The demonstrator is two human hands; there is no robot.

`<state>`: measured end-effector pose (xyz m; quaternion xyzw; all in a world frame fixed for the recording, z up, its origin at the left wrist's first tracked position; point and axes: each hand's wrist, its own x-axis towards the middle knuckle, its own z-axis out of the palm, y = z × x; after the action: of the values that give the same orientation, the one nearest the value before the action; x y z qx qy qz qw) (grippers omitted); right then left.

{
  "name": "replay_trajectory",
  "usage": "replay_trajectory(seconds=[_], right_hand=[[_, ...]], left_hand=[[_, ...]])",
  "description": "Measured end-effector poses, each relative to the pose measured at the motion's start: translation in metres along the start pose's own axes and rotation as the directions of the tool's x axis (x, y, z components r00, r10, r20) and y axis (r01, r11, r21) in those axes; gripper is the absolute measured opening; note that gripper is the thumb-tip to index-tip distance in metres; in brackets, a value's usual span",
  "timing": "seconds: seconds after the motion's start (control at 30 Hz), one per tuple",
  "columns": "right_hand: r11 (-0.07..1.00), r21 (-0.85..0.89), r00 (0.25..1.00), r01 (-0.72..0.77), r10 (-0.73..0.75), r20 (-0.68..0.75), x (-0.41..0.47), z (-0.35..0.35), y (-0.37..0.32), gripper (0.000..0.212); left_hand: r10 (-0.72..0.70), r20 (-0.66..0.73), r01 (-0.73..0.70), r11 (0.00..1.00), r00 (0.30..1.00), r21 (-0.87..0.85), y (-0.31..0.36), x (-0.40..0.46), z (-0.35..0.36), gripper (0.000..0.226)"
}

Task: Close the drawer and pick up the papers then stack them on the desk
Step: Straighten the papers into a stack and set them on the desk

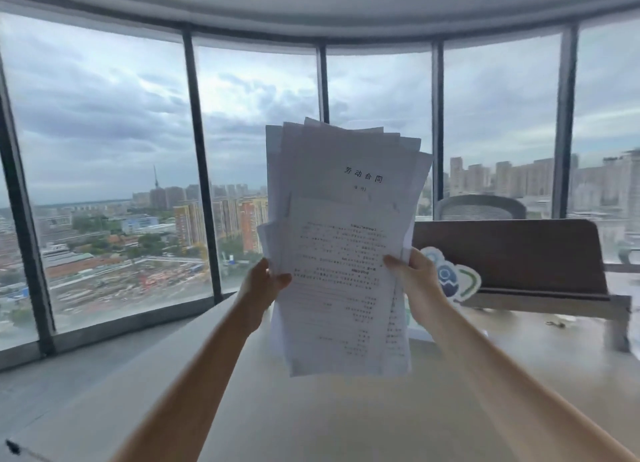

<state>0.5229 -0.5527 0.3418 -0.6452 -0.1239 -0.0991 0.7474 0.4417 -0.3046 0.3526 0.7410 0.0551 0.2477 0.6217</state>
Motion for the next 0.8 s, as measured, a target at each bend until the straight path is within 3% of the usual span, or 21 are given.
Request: replay_trajectory(seconds=[0.17,0.47,0.8], right_hand=[[0.993,-0.119,0.996,0.026,-0.037,-0.087,0.008,-0.048,0.022,0.017],[0.993,-0.116,0.988,-0.027,0.009,-0.152,0.042,-0.07,0.08,0.016],[0.995,-0.099,0.989,-0.011,-0.004,-0.15,0.037,-0.081,0.077,0.022]], left_hand=[[0.014,0.093,-0.01,0.999,0.996,-0.044,-0.04,0.015,0.055,0.028],[0.015,0.153,0.01,0.987,0.988,-0.16,-0.114,0.069,0.115,0.038],[0.083,0.195,-0.05,0.984,0.977,-0.168,-0.109,0.067,0.126,0.035]])
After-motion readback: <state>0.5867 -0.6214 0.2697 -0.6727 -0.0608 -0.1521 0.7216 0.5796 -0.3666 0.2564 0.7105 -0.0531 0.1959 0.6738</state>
